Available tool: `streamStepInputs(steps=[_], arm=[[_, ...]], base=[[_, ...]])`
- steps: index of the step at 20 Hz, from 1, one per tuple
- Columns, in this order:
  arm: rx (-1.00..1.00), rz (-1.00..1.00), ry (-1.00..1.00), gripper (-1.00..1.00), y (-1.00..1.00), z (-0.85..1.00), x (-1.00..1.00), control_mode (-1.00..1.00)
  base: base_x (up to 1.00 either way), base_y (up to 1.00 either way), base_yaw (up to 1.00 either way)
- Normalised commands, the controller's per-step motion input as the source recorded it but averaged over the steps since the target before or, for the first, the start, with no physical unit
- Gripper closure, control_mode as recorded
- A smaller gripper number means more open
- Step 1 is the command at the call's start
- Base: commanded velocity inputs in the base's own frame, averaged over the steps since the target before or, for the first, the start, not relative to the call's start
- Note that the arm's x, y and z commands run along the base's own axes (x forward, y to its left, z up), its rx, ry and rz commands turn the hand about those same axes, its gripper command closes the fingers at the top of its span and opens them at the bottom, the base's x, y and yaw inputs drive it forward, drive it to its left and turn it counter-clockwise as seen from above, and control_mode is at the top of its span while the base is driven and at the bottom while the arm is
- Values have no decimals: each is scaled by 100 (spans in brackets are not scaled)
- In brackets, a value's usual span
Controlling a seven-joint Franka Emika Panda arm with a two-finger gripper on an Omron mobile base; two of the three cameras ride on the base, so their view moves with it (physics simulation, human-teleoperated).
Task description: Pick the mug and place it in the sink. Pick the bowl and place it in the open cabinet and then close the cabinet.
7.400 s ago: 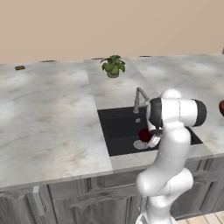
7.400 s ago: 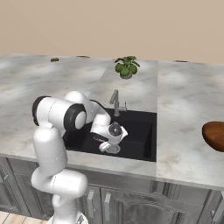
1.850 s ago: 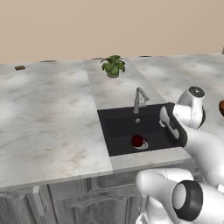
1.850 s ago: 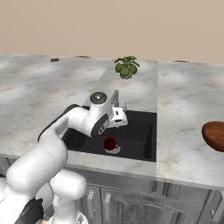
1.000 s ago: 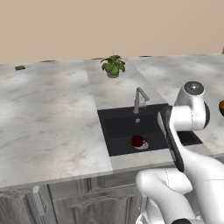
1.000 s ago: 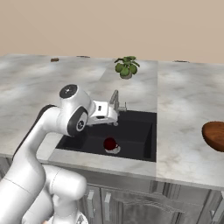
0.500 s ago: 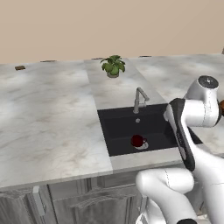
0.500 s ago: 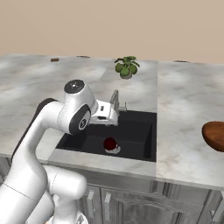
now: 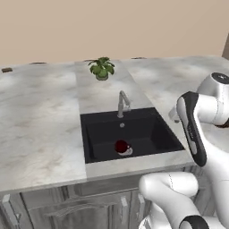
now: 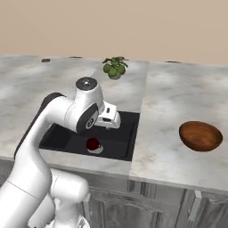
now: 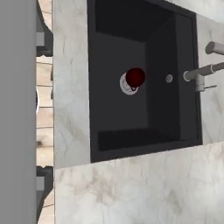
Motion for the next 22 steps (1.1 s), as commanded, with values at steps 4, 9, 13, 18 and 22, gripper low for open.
streamStepInputs(steps=[4, 9, 13, 18, 22], arm=[[0, 0, 0, -100, 0, 0, 0, 100], [0, 0, 0, -100, 0, 0, 0, 100], [0, 0, 0, -100, 0, 0, 0, 100], [0, 0, 0, -100, 0, 0, 0, 100], [0, 0, 0, -100, 0, 0, 0, 100]], base=[[-3, -100, 0], [0, -100, 0], [0, -100, -4], [10, -91, -5], [34, -60, -9]])
